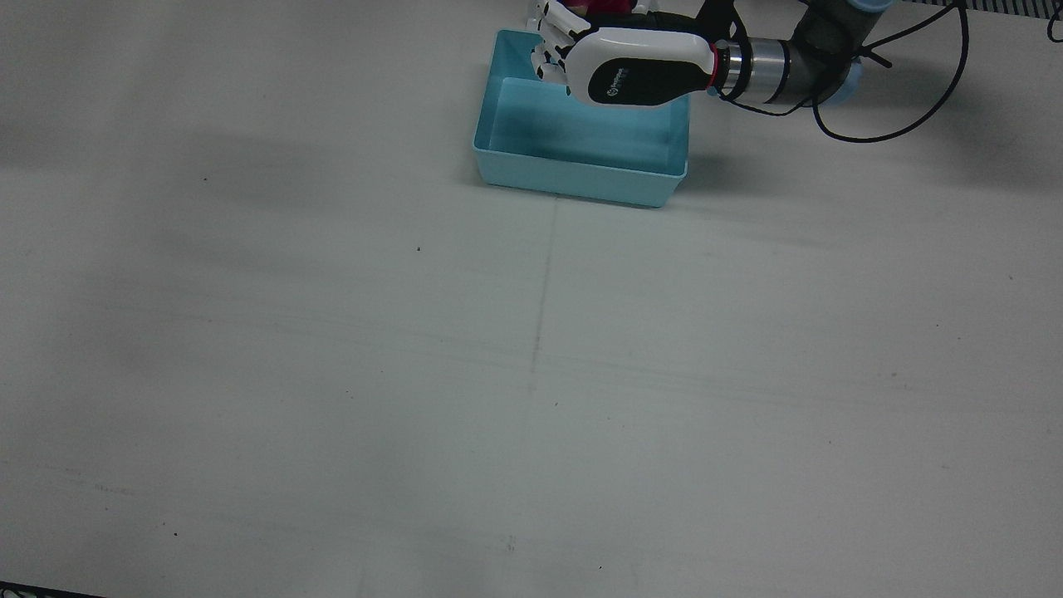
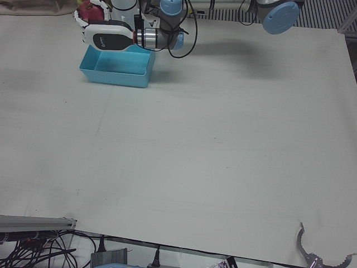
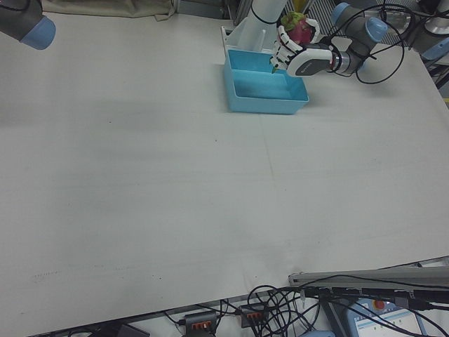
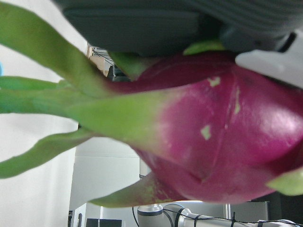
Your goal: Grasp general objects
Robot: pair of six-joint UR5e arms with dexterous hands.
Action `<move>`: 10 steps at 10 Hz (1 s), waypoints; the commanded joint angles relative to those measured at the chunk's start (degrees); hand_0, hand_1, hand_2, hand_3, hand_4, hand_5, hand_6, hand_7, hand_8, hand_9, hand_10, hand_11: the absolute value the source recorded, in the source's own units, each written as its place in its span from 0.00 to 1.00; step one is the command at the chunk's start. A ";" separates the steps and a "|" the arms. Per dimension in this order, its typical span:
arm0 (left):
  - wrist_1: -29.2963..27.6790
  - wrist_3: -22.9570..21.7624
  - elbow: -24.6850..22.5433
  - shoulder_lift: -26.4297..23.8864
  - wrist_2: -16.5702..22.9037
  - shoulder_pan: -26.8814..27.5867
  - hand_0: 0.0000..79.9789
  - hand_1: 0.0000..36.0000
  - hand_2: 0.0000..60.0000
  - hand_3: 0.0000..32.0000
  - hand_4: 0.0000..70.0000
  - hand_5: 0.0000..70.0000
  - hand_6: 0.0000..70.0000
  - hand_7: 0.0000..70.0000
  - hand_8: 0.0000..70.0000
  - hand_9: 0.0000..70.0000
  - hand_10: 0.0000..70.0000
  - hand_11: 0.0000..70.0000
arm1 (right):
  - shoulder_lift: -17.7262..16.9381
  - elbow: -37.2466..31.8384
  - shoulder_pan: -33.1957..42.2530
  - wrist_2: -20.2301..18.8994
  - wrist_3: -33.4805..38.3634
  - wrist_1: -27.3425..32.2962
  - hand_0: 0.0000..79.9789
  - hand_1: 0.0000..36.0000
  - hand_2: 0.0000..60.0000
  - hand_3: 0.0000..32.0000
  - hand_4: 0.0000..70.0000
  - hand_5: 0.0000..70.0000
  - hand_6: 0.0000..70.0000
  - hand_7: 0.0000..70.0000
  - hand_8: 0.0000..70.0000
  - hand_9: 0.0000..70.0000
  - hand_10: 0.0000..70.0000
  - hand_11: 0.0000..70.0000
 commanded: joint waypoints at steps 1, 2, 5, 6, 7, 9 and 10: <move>-0.09 0.02 0.99 -0.70 -0.45 2.20 0.57 0.00 0.20 0.00 1.00 0.71 1.00 0.91 0.89 0.88 1.00 1.00 | 0.00 0.00 0.00 0.00 0.00 0.00 0.00 0.00 0.00 0.00 0.00 0.00 0.00 0.00 0.00 0.00 0.00 0.00; -0.09 0.02 1.16 -0.71 -0.45 2.21 0.57 0.00 0.00 0.00 0.90 0.37 0.70 0.54 0.50 0.37 0.70 0.97 | 0.00 0.00 0.00 0.00 0.00 0.00 0.00 0.00 0.00 0.00 0.00 0.00 0.00 0.00 0.00 0.00 0.00 0.00; -0.09 -0.15 1.51 -0.79 -0.45 2.21 0.59 0.10 0.00 0.00 0.30 0.07 0.21 0.23 0.11 0.03 0.14 0.20 | 0.00 0.00 0.00 0.00 0.00 0.00 0.00 0.00 0.00 0.00 0.00 0.00 0.00 0.00 0.00 0.00 0.00 0.00; -0.09 -0.15 1.60 -0.79 -0.45 2.21 0.59 0.12 0.00 0.00 0.27 0.09 0.21 0.29 0.12 0.04 0.14 0.20 | 0.00 0.00 0.00 0.00 0.00 0.00 0.00 0.00 0.00 0.00 0.00 0.00 0.00 0.00 0.00 0.00 0.00 0.00; -0.09 -0.42 1.78 -0.88 -0.45 2.21 0.59 0.13 0.00 0.00 0.22 0.07 0.18 0.29 0.11 0.04 0.12 0.19 | 0.00 0.00 0.00 0.00 0.00 0.00 0.00 0.00 0.00 0.00 0.00 0.00 0.00 0.00 0.00 0.00 0.00 0.00; -0.09 -0.68 2.04 -0.88 -0.19 2.03 0.59 0.14 0.00 0.00 0.21 0.07 0.17 0.28 0.11 0.04 0.11 0.17 | 0.00 0.00 0.00 0.00 0.00 0.00 0.00 0.00 0.00 0.00 0.00 0.00 0.00 0.00 0.00 0.00 0.00 0.00; 0.00 -0.77 2.04 -0.88 -0.10 1.94 0.60 0.16 0.00 0.00 0.21 0.07 0.18 0.29 0.11 0.04 0.11 0.16 | 0.00 0.00 0.00 0.00 0.00 0.00 0.00 0.00 0.00 0.00 0.00 0.00 0.00 0.00 0.00 0.00 0.00 0.00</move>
